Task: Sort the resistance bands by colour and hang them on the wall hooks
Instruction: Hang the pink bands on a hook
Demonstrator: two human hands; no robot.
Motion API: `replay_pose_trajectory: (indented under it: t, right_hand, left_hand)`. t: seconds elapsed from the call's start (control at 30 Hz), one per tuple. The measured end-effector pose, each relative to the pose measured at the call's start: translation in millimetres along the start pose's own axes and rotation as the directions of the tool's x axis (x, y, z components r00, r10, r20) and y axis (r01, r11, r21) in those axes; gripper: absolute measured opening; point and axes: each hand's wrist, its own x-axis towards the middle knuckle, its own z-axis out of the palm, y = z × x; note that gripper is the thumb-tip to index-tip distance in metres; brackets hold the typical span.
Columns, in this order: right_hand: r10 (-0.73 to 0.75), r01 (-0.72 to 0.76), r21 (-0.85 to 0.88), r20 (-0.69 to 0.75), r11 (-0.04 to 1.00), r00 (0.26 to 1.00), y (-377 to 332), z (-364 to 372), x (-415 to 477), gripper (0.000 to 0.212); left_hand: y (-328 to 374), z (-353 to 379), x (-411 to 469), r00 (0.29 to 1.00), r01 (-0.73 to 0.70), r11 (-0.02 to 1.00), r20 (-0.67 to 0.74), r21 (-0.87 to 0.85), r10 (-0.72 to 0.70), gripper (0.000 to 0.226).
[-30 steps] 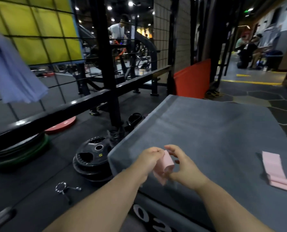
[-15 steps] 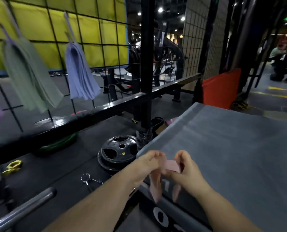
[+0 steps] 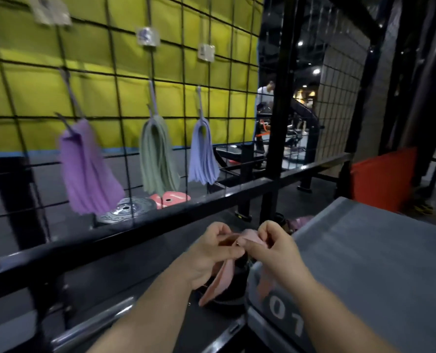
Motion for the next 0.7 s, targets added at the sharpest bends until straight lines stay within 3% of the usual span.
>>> replay_pose_trajectory:
  t: [0.3,0.53,0.7]
  right_hand:
    - [-0.074,0.046,0.227,0.115,0.973,0.991,-55.7,80.2,12.0,0.045]
    - [-0.225,0.128,0.326,0.280,0.937,0.933,-107.0,121.5,10.1,0.029]
    - [-0.333,0.165,0.398,0.403,0.903,0.852,-147.3,150.9,8.3,0.016]
  left_hand:
    - [54.9,-43.3,-61.9,0.949,-0.228,0.969,-0.242,-0.091,0.200,0.013]
    - [99.5,-56.8,-109.3,0.787,-0.414,0.905,-0.464,0.092,0.407,0.004]
    - [122.1,-75.2,-149.6,0.679,-0.558,0.829,-0.550,0.044,0.486,0.011]
